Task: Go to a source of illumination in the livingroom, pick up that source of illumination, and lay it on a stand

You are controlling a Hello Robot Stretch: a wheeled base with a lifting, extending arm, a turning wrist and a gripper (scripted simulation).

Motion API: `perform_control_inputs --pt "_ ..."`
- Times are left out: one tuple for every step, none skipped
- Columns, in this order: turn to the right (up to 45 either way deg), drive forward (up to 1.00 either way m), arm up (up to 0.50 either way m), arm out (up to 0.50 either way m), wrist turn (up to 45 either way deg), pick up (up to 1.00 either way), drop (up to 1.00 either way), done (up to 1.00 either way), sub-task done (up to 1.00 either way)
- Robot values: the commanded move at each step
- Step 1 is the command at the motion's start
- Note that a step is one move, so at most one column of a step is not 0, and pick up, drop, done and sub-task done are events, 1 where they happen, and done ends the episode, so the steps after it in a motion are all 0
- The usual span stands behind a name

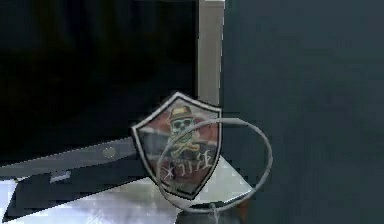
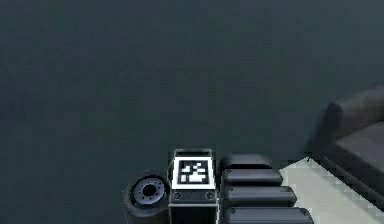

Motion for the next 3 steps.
perform_control_inputs --pt "36.0 0.0 0.0 0.0 0.0 0.0 0.0 0.0 0.0" --pt "-45.0 0.0 0.0 0.0 0.0 0.0 0.0 0.0 0.0" --pt "-45.0 0.0 0.0 0.0 0.0 0.0 0.0 0.0 0.0"
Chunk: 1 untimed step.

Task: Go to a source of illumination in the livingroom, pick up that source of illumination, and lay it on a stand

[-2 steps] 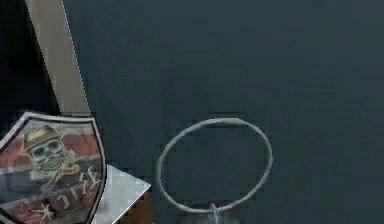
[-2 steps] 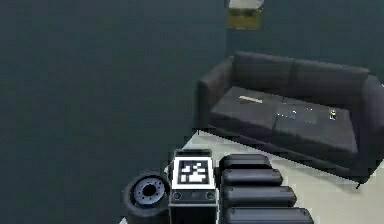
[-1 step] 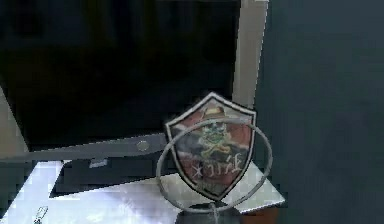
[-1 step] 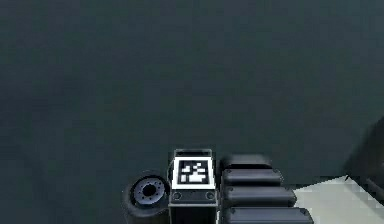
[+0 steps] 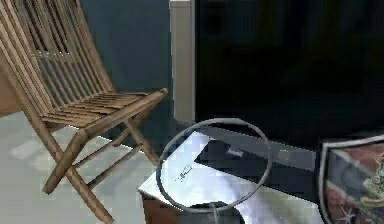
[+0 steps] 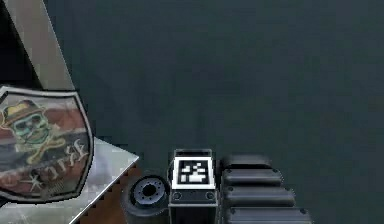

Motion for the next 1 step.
perform_control_inputs --pt "-27.0 0.0 0.0 0.0 0.0 0.0 0.0 0.0 0.0"
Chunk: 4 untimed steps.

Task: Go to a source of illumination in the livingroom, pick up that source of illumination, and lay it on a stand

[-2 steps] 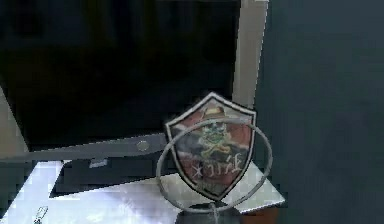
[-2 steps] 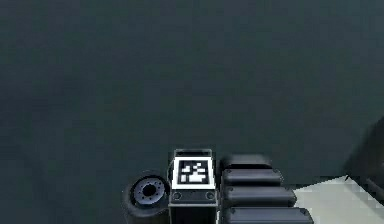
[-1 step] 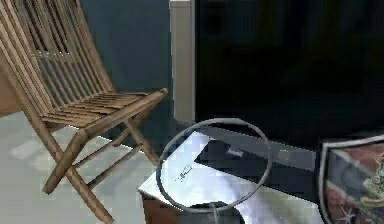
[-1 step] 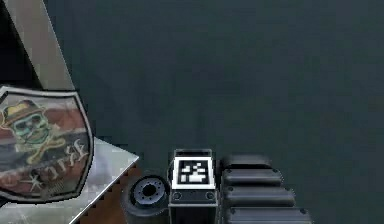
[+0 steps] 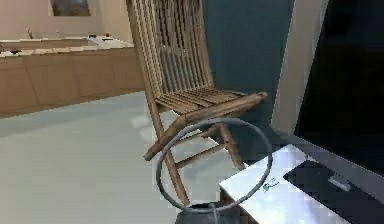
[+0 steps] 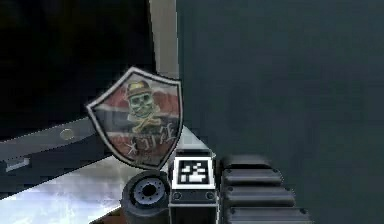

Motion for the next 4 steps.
perform_control_inputs --pt "45.0 0.0 0.0 0.0 0.0 0.0 0.0 0.0 0.0" --pt "45.0 0.0 0.0 0.0 0.0 0.0 0.0 0.0 0.0" --pt "27.0 0.0 0.0 0.0 0.0 0.0 0.0 0.0 0.0" --pt "-45.0 0.0 0.0 0.0 0.0 0.0 0.0 0.0 0.0"
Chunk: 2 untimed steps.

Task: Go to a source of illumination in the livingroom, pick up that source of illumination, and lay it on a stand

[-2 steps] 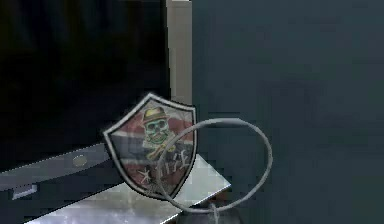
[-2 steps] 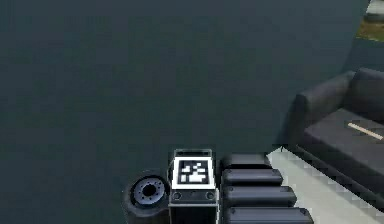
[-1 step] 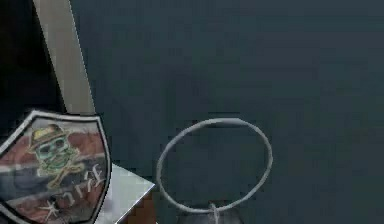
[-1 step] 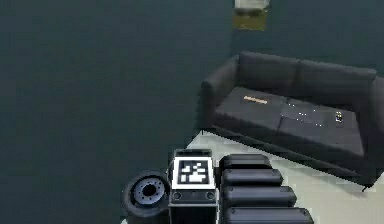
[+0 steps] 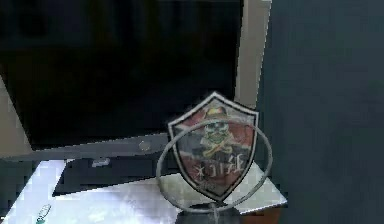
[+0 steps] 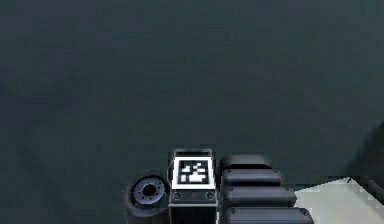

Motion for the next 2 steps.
perform_control_inputs --pt "-45.0 0.0 0.0 0.0 0.0 0.0 0.0 0.0 0.0" --pt "-27.0 0.0 0.0 0.0 0.0 0.0 0.0 0.0 0.0"
